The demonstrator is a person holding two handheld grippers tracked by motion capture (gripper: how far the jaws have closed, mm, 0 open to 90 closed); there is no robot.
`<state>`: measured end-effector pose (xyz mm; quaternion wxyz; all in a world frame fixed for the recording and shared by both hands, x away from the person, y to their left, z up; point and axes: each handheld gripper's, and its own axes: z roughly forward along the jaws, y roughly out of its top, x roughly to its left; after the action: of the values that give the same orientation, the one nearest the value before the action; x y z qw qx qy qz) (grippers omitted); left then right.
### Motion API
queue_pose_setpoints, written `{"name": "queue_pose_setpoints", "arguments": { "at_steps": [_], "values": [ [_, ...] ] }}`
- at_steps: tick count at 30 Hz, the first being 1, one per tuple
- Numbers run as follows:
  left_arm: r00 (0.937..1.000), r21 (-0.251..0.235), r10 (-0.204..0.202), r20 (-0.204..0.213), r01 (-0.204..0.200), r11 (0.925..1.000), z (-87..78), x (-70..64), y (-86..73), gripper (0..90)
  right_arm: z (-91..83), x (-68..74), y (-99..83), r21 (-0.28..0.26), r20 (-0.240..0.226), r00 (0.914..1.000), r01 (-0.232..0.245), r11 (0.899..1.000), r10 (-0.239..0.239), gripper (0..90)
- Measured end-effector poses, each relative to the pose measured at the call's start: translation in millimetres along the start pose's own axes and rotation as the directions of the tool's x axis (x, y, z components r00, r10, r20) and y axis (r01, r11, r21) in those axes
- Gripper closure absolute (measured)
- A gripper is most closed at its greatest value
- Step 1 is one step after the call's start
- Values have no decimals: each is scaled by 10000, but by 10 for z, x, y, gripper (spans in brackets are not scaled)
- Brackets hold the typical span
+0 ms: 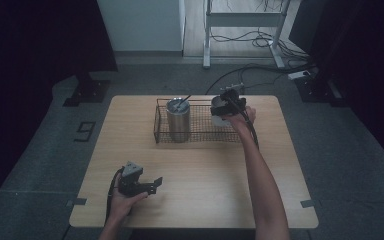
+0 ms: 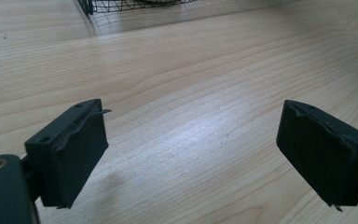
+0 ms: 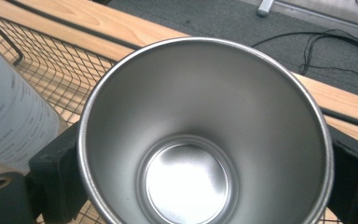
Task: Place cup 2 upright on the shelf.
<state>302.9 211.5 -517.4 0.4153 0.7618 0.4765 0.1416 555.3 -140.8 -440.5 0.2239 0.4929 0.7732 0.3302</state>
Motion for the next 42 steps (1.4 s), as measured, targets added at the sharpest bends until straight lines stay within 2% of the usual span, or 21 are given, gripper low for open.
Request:
{"name": "queue_pose_setpoints", "arguments": {
  "at_steps": [15, 24, 32, 35, 42],
  "values": [
    [10000, 71, 30, -1, -30, 10000, 8, -1, -4, 86, 151, -47, -125, 388, -61, 9999, -131, 9992, 134, 66],
    [10000, 78, 18, -10, -18, 10000, 10, 4, -7, 86, 204, -44, -138, 429, -61, 9999, -145, 9990, 148, 66],
    [10000, 110, 11, -12, -10, 9999, 15, 7, -11, 86, 294, -11, -186, 821, 13, 9999, -122, 9965, 121, 66],
    [10000, 122, 20, -5, -20, 9999, 16, 5, -12, 86, 298, -9, -194, 793, 4, 9998, -189, 9967, 190, 66],
    [10000, 161, 48, 29, -49, 9999, 24, -4, -13, 86, 294, 16, -209, 1009, -12, 10000, 32, 9949, -31, 62]
  ]
}}
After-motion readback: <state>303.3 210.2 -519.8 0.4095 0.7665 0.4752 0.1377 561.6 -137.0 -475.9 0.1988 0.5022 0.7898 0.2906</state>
